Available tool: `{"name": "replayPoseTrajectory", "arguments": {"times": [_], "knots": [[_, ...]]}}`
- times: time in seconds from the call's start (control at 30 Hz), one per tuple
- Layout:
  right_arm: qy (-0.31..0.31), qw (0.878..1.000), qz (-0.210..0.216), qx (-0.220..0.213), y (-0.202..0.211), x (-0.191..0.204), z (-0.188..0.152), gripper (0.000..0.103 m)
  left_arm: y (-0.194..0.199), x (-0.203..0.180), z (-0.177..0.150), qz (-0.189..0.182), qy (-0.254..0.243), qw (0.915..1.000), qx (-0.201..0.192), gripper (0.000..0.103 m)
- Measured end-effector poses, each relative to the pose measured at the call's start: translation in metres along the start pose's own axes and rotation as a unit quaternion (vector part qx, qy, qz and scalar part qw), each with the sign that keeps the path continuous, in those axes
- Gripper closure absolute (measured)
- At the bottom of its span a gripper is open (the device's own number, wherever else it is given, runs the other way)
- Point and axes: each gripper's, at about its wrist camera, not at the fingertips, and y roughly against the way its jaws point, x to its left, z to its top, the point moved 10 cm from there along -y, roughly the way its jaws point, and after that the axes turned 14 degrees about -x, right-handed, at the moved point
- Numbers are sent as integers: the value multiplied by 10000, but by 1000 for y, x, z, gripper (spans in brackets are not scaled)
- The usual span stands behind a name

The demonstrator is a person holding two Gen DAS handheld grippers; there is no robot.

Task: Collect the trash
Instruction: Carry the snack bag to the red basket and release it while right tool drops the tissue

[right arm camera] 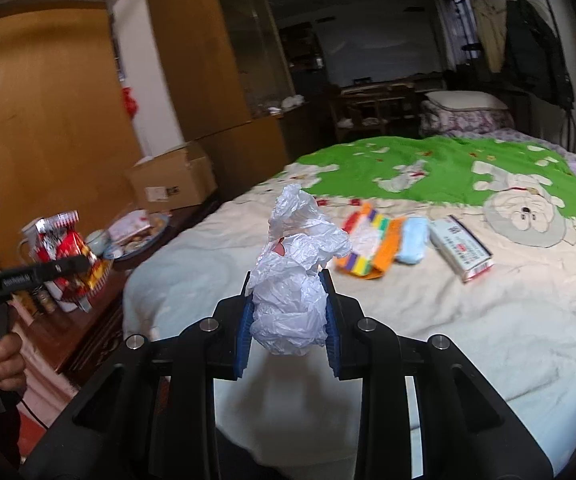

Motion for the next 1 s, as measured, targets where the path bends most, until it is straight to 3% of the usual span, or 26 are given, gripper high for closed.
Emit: {"name": "replayPoseTrajectory", "arguments": {"times": [0.13, 0.23, 0.3, 0.37, 0.47, 0.7, 1.0], "knots": [[209, 9997, 154, -11, 7, 29, -4, 72, 6, 46, -35, 270, 255, 9987, 352, 54], [280, 9991, 309, 74, 6, 49, -9, 72, -2, 78, -60, 414, 530, 9956, 651, 37], [339, 9984, 423, 165, 2, 63, -14, 72, -10, 99, -82, 538, 752, 9908, 986, 17], [446, 9970, 559, 302, -3, 79, -21, 72, -16, 115, -100, 572, 1067, 9845, 1267, 11], [588, 9941, 753, 513, -11, 101, -33, 72, -18, 130, -113, 543, 1297, 9797, 1426, 10], [955, 9770, 1482, 1199, -40, 167, -73, 72, -11, 172, -108, 925, 1587, 9763, 1148, 7], [1317, 9406, 2271, 2153, -78, 248, -137, 71, -6, 231, -120, 1499, 1862, 9654, 1043, 6]]}}
